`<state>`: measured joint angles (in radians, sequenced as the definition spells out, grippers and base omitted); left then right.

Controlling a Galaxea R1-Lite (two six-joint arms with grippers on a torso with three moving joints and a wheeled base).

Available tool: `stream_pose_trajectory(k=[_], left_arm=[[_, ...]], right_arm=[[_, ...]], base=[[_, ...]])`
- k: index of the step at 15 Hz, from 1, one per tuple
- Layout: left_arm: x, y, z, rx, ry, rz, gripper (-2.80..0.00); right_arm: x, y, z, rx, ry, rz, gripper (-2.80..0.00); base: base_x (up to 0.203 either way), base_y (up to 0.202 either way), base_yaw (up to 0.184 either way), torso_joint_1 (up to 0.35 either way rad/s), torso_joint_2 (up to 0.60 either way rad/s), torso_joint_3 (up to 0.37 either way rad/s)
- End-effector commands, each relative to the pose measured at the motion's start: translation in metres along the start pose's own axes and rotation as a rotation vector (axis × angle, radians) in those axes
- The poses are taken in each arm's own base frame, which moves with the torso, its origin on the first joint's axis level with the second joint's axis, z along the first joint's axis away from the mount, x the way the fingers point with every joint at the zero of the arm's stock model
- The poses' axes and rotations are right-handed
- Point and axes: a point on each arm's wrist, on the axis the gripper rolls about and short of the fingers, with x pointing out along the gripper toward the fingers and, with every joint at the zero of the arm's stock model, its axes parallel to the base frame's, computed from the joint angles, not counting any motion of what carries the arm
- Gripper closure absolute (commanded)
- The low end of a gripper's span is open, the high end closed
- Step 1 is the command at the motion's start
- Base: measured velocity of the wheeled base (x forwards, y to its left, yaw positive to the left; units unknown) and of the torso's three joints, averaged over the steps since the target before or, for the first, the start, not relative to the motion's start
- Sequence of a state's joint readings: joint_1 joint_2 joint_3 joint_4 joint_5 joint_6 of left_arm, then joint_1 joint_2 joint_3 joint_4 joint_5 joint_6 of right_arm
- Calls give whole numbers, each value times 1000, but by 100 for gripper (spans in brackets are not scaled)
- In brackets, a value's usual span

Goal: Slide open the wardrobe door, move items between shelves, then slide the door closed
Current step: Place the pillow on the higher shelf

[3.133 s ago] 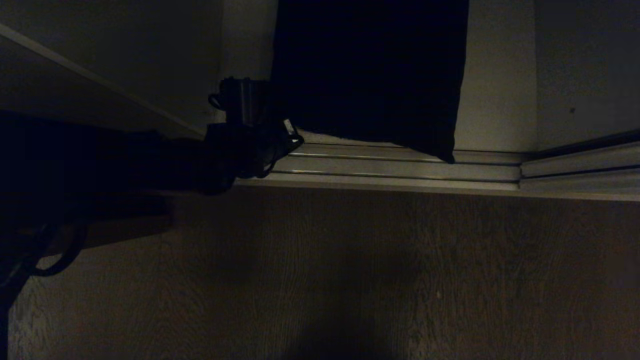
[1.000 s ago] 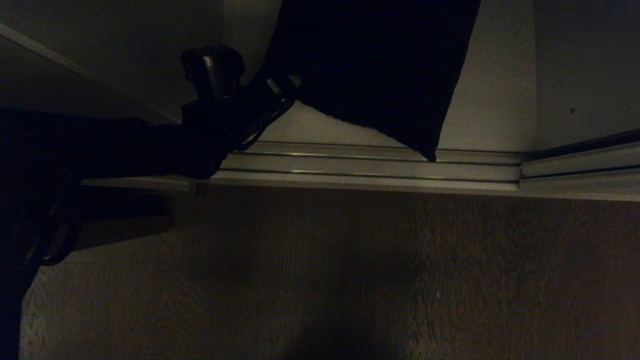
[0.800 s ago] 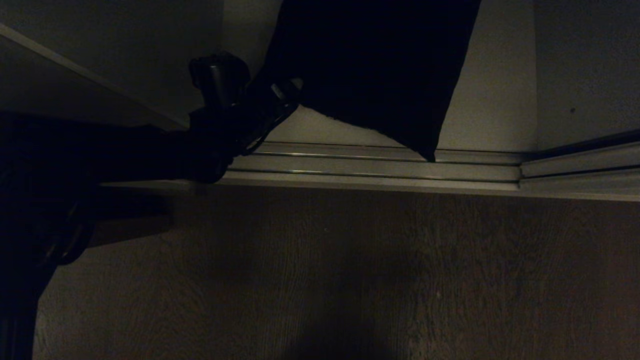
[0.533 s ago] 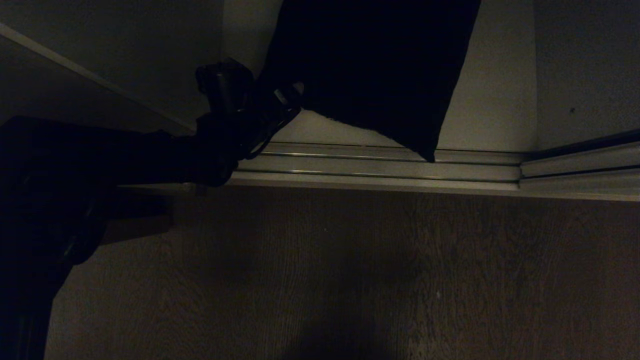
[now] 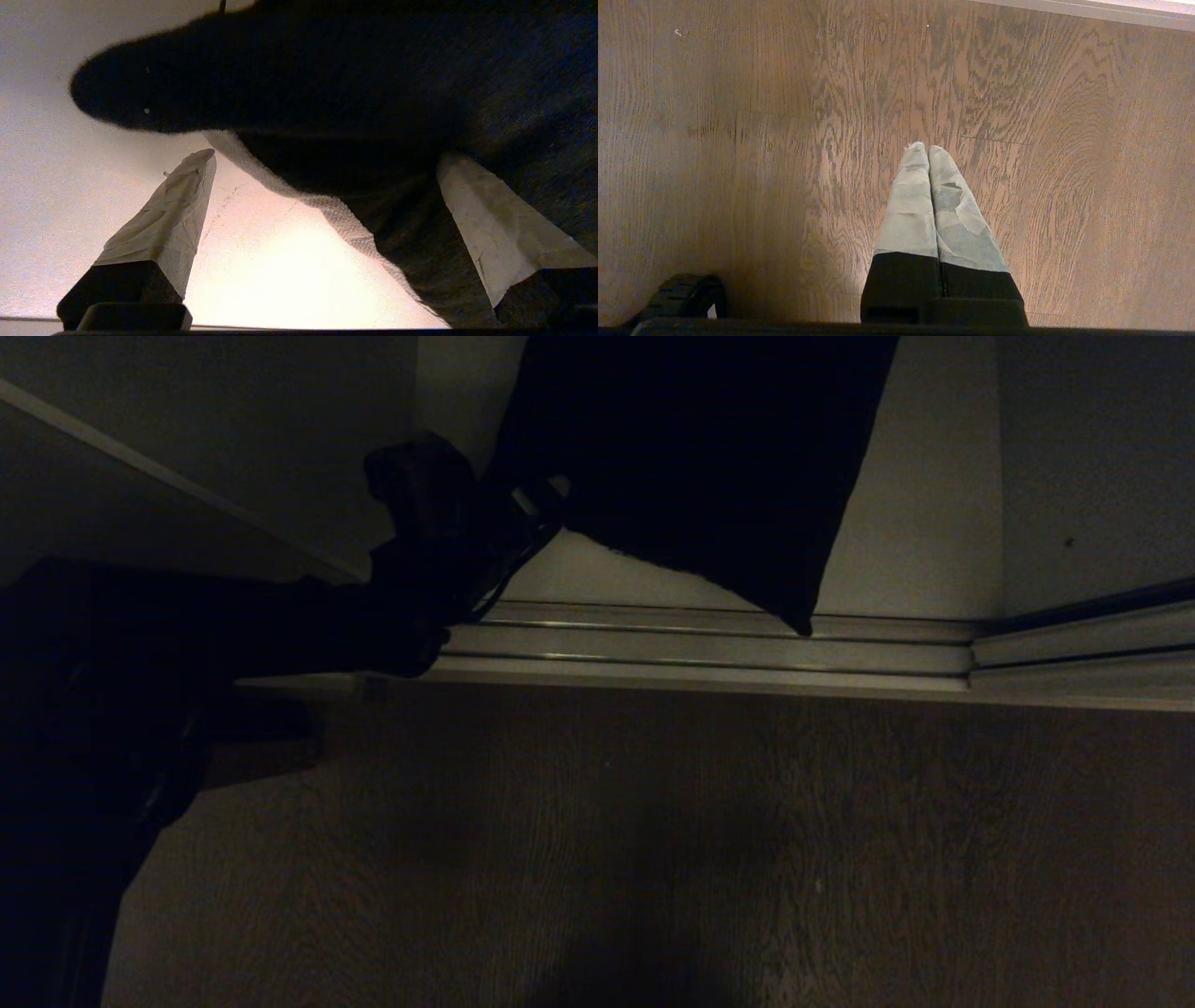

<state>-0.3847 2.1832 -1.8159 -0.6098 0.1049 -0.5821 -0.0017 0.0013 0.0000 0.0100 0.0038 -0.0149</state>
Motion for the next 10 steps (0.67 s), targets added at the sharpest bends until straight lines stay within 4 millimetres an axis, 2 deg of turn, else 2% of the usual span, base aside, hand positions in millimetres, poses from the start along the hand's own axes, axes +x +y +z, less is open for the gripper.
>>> stream_pose_trajectory(k=[1,9,10], left_arm=[[4,4,-8,-11,10,5,-280],[9,-6,-10,-21,-9,-28,-280],[9,-7,-7,-19,-16,-32,0]], right_arm=[[0,0,0,0,1,1,0],[0,0,0,0,-1,0,0],[0,0,0,0,0,1,0]], base=[[0,0,0,0,0,0],[0,0,0,0,0,0],[0,0,0,0,0,0]])
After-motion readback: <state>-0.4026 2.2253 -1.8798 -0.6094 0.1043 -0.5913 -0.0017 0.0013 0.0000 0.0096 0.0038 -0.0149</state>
